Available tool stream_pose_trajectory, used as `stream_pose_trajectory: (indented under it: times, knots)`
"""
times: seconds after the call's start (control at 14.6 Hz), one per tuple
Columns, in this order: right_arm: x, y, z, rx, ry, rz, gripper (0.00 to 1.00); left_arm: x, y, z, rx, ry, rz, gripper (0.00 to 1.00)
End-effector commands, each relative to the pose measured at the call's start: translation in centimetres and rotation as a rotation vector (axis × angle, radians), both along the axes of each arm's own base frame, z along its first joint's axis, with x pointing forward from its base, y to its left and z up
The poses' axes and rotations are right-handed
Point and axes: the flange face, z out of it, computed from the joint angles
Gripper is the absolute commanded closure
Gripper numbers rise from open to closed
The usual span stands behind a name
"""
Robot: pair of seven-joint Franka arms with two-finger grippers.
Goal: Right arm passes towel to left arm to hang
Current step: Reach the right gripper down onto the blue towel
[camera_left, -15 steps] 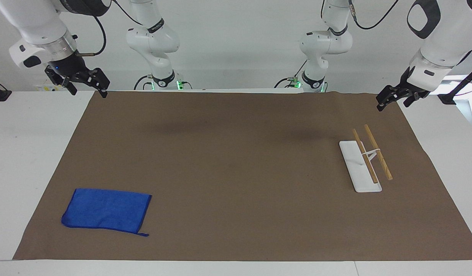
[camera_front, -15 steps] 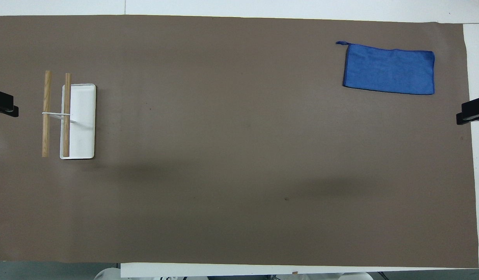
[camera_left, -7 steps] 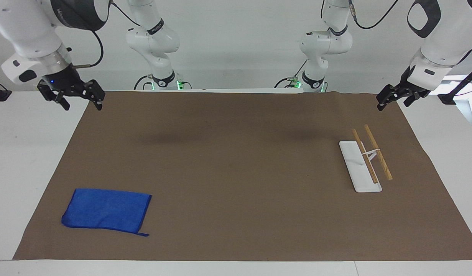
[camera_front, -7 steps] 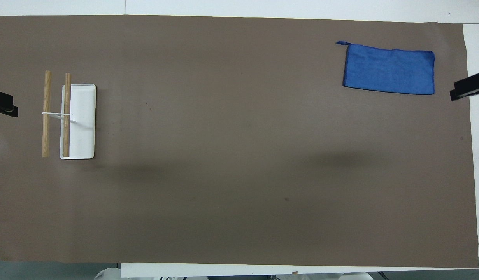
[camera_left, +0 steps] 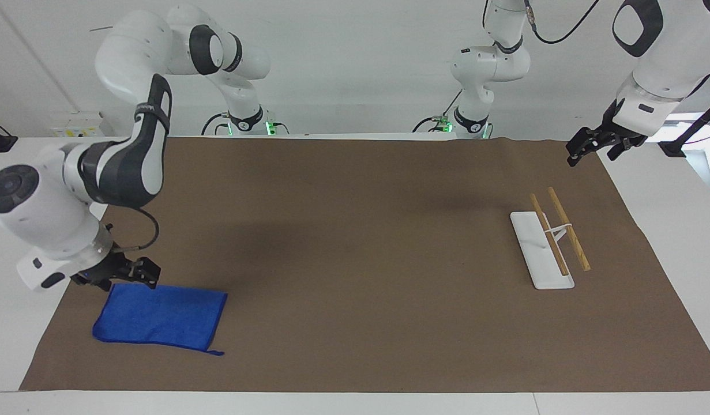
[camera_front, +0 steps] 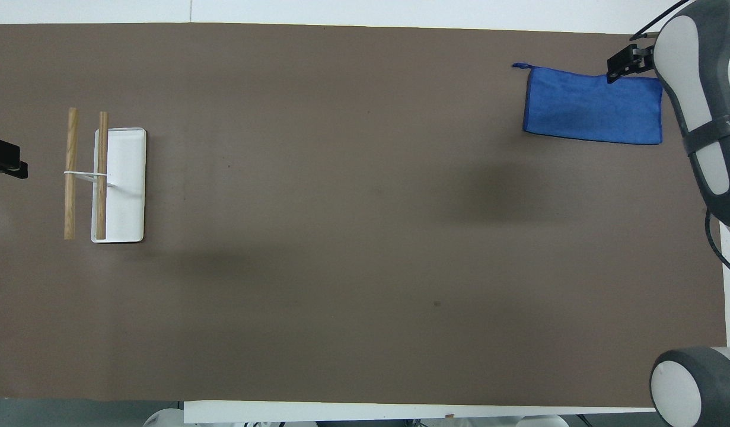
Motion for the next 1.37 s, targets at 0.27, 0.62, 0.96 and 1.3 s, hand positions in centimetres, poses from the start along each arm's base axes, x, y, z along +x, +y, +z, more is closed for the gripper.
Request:
stream_pose_trajectory:
  times: [0.27,0.62,0.96,1.3]
  knots:
    - [-2.2,-0.6,-6.9,0.050,0.004,-0.026,0.00,-0.4,0.4,0.2,-0.020,-0.005,-0.003,0.00]
    - [-3.9,-0.4,-8.9,0.039,0.002,-0.022,0.01,-0.4,0.4,0.2,-0.020,-0.005,-0.003,0.00]
    - [-4.5,-0.5,-9.7,0.032,0.021,-0.011,0.03,-0.6,0.4,0.2,-0.020,0.006,-0.005,0.00]
    - [-4.3,-0.6,-10.1,0.014,-0.017,-0.006,0.04,-0.6,-0.1,0.2,-0.020,0.004,-0.011,0.00]
